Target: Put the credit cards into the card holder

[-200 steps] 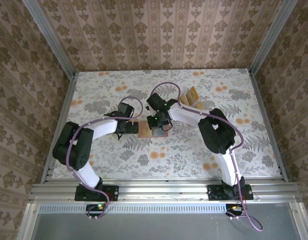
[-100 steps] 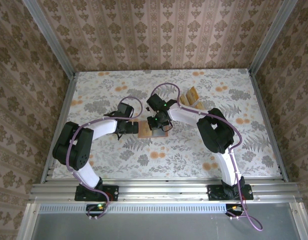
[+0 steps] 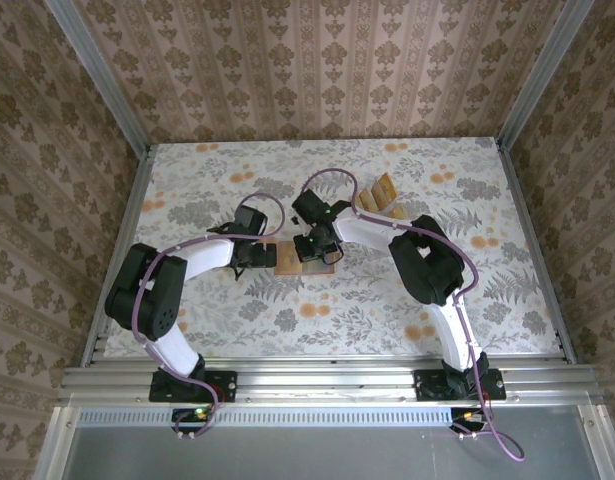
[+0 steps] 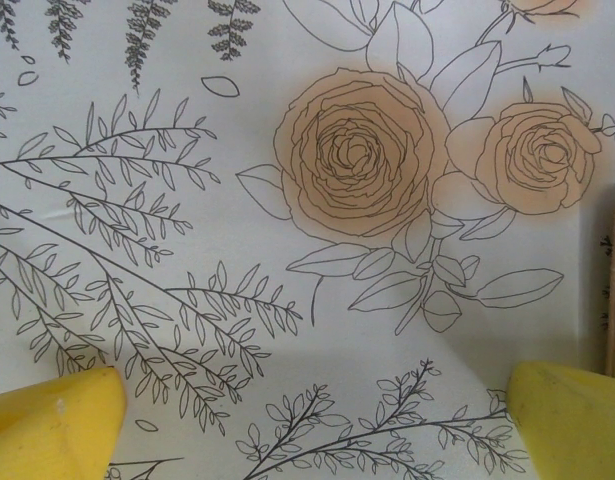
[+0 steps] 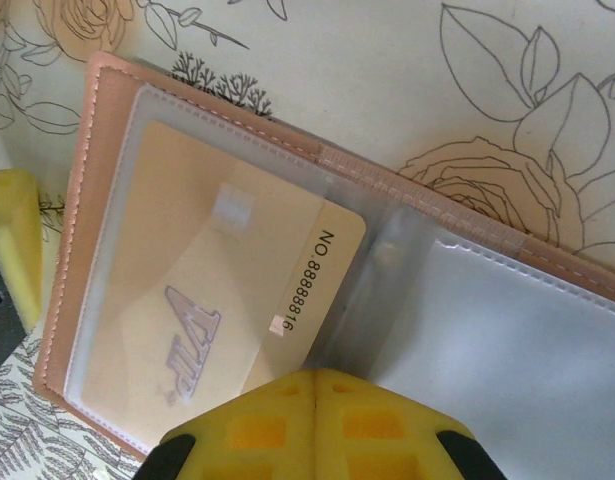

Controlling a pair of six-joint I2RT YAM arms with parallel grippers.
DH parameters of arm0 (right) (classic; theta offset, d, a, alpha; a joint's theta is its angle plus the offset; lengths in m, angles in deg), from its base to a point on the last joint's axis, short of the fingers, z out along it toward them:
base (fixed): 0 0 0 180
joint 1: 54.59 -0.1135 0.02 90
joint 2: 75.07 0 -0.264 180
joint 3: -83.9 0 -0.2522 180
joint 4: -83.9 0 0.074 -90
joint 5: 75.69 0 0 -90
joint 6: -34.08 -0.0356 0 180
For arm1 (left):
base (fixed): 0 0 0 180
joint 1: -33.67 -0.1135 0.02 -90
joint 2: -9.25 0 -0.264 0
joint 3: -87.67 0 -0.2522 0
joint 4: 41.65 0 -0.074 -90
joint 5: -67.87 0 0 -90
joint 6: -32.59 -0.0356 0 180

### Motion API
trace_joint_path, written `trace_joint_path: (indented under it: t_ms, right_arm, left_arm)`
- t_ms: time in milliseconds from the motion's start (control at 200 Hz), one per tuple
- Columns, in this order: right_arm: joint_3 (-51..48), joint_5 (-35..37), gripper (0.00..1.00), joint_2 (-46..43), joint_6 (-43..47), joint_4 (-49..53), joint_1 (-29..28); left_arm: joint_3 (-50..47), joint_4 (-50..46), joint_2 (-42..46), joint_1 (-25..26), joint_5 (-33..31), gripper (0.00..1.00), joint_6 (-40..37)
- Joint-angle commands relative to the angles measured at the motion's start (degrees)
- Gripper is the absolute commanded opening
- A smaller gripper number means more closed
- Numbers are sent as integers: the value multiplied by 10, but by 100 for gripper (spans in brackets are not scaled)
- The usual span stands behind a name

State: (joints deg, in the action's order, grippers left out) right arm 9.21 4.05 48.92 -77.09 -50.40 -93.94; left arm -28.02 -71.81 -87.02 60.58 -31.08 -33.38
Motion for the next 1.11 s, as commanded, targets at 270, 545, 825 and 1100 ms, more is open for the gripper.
trace_joint_path:
  t_ms: [270,545,825,1100]
  right_arm:
    - [25,-22,0,26,-10,14,-9]
    - [37,-39,0,36,-18,11,-11]
    - [21,-26,0,28,-15,10,-9]
    - [17,-27,0,26,-15,6,-9]
  left_arm:
    - [-20,1,-23,3,13,100,7]
    - [-23,6,-24,6,17,100,8]
    - [11,-54,4,-22,-24,100,12]
    - [6,-59,-5,-38,-36,100,21]
